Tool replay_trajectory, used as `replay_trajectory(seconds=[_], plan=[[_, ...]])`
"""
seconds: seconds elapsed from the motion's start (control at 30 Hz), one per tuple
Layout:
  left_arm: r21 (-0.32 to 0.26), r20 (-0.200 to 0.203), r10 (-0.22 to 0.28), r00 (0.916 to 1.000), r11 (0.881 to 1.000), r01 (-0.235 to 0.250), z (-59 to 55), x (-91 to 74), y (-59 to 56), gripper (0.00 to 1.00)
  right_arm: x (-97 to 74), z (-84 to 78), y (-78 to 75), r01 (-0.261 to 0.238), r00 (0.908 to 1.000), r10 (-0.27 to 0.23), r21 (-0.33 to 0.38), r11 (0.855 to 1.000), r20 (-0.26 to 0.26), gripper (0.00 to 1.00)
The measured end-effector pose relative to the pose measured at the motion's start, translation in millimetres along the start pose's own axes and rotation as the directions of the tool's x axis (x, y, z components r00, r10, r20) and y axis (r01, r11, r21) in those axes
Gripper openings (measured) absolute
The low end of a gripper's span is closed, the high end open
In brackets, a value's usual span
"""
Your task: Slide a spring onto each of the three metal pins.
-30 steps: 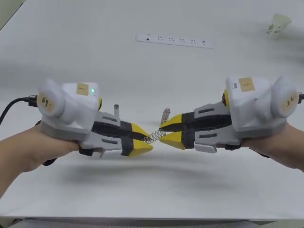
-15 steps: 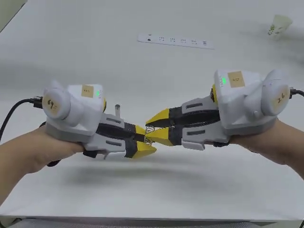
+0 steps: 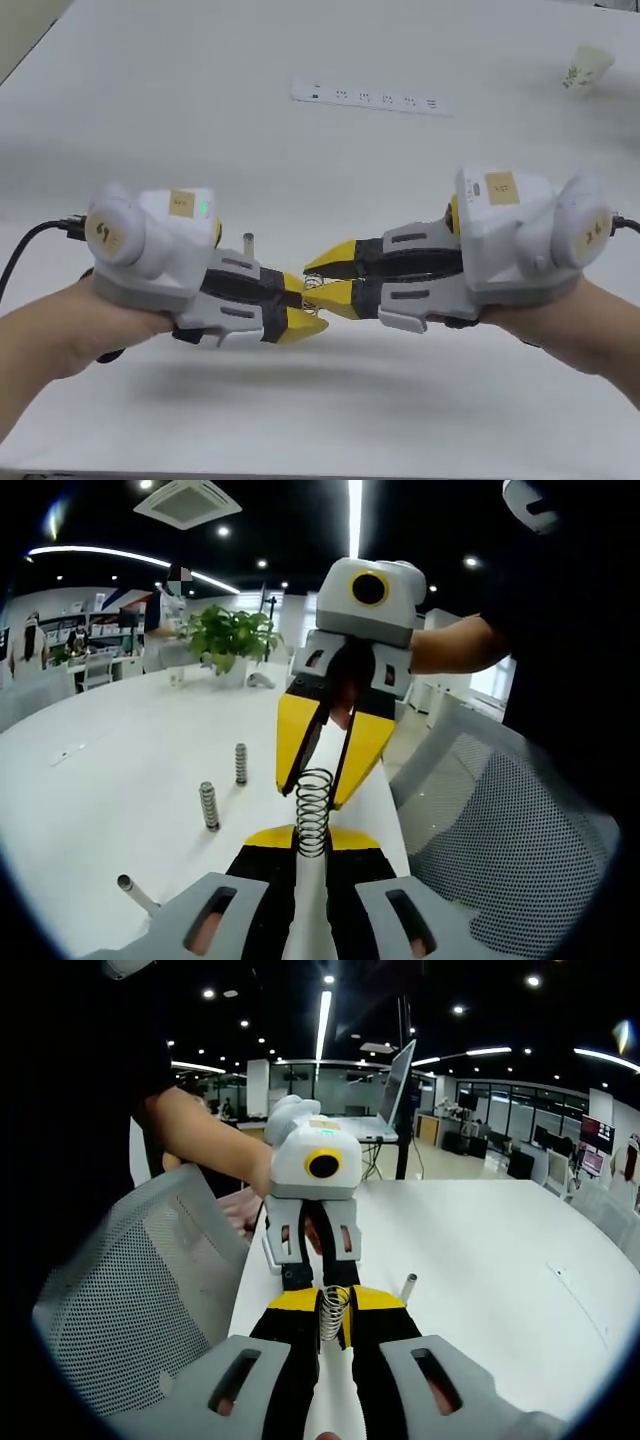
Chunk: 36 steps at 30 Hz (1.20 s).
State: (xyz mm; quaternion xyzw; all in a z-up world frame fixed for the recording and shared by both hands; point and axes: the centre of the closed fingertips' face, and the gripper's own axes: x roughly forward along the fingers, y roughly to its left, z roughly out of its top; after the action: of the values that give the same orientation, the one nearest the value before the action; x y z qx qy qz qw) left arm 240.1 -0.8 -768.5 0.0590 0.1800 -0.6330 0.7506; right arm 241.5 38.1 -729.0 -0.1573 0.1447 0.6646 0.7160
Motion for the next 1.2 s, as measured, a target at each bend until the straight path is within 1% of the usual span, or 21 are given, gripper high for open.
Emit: replay_trajectory(seconds=[0.07,0.2,0.23,0.4,0.47,0.53,0.57,0.6,0.63,0.7,0.73,0.83,1.0,1.1,1.2], plan=[[0.002,-0.002,0.001,1.0,1.0,-0.001,-0.3,0.0,0.1,0.02,0.1,0.2,0.2,0.001,1.0,-0.001,0.002,1.0,0.001,0.08],[-0.009,-0.001,0.001,1.0,1.0,-0.001,-0.7,-0.2,-1.0,0.02,0.4,0.6,3.4,0.0,0.9999,-0.001,-0.076,0.997,-0.015,0.08],[-0.01,-0.002,0.002,1.0,1.0,-0.002,-0.9,-0.3,-1.3,0.02,0.6,0.6,5.2,-0.003,0.9998,0.002,-0.084,0.996,-0.018,0.07],[-0.024,0.003,0.001,1.0,1.0,-0.001,0.3,-1.3,-2.1,0.02,-0.6,2.3,4.4,-0.002,0.9999,0.0,-0.09,0.996,-0.017,0.07],[-0.04,0.006,0.006,1.0,0.999,-0.006,1.0,-2.0,-0.8,0.03,-1.1,2.9,4.2,0.0,0.9999,-0.001,-0.095,0.996,-0.016,0.07],[-0.043,0.015,0.005,0.9999,0.999,-0.004,2.6,-2.6,-1.5,0.03,-1.6,4.3,4.0,0.002,0.9999,-0.003,-0.093,0.996,-0.013,0.07],[-0.045,0.02,0.004,0.9998,0.999,-0.004,3.6,-2.6,-1.8,0.05,-1.7,4.5,4.2,0.001,0.9999,-0.002,-0.093,0.996,-0.012,0.07],[-0.045,0.02,0.001,0.9998,0.999,0.0,3.9,-2.4,-3.1,0.1,-1.7,4.0,3.8,0.004,0.9998,-0.006,-0.098,0.995,-0.018,0.07],[-0.047,0.015,0.002,0.9999,0.999,-0.002,3.0,-2.1,-3.4,0.12,-1.8,3.9,3.2,0.008,0.9998,-0.01,-0.102,0.995,-0.02,0.07],[-0.041,0.003,0.003,1.0,0.999,-0.003,0.4,-1.7,-4.7,0.12,-2.5,4.4,2.5,0.009,0.9998,-0.011,-0.096,0.995,-0.016,0.07],[-0.045,0.005,0.005,1.0,0.999,-0.005,0.3,-1.9,-4.8,0.12,-2.7,4.5,1.9,0.012,0.9998,-0.014,-0.097,0.995,-0.016,0.07],[-0.047,0.012,0.019,0.9997,0.999,-0.018,0.8,-3.2,-3.0,0.19,-3.4,2.8,0.6,0.017,0.9995,-0.02,-0.102,0.995,-0.026,0.07],[-0.048,0.012,0.042,0.999,0.998,-0.042,0.1,-9.3,1.9,0.22,-4.7,2.9,-2.9,0.035,0.9991,-0.037,-0.097,0.995,-0.021,0.07],[-0.047,0.013,0.06,0.9981,0.997,-0.06,0.0,-12.8,5.0,0.27,-5.2,3.2,-5.2,0.043,0.9988,-0.045,-0.095,0.995,-0.019,0.07],[-0.052,0.015,0.071,0.9974,0.996,-0.07,-0.3,-15.2,7.2,0.28,-5.2,3.6,-6.7,0.047,0.9987,-0.049,-0.093,0.995,-0.016,0.07]])
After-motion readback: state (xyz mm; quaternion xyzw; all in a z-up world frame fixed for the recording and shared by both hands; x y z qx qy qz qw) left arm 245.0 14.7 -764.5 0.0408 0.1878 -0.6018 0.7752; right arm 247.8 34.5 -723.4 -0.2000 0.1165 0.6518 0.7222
